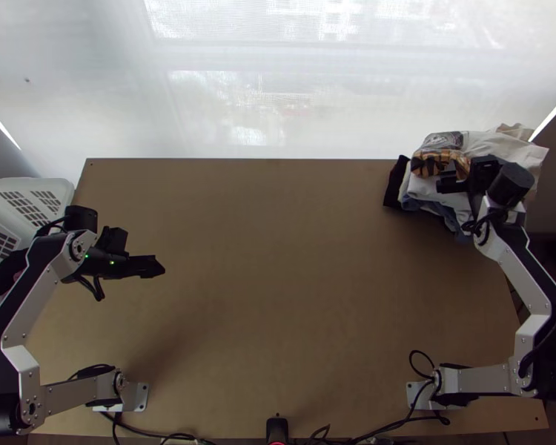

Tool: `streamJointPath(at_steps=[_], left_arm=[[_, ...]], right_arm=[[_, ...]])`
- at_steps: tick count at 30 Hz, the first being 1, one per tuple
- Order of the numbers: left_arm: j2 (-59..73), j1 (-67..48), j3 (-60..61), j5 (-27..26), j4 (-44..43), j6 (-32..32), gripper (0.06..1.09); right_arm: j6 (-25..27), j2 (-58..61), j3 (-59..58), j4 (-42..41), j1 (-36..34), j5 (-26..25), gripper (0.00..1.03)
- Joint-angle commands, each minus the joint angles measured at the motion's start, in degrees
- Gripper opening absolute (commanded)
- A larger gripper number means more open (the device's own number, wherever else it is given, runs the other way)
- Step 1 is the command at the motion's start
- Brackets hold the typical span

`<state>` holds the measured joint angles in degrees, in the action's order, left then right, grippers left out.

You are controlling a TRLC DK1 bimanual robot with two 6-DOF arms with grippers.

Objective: Fold the t-shirt

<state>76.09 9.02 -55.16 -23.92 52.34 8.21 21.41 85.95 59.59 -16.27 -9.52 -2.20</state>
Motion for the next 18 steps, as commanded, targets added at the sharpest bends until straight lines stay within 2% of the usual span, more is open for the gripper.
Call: streamJointPath(at_steps=[1, 5, 12, 18], left_arm=[[-0.07, 0.39, 1.02, 0.02, -0.39, 0.41, 1.04], [-0.07, 1.00, 1.72, 0.10, -0.31, 1.11, 1.04], [0.55, 0.83, 3.21, 0.10, -0.57, 1.46, 1.04], [-1.48, 1.53, 6.20, 0.19, 0.40, 2.08, 1.04]], right_arm=[[-5.76, -8.43, 6.41, 8.36, 0.20, 3.95, 0.98], [-9.98, -6.68, 13.44, 9.94, 0.55, 5.01, 0.99], [-11.13, 15.65, 24.17, 4.50, -0.59, 4.48, 0.98], [-9.81, 27.07, 19.77, -1.22, -2.87, 4.13, 0.98]])
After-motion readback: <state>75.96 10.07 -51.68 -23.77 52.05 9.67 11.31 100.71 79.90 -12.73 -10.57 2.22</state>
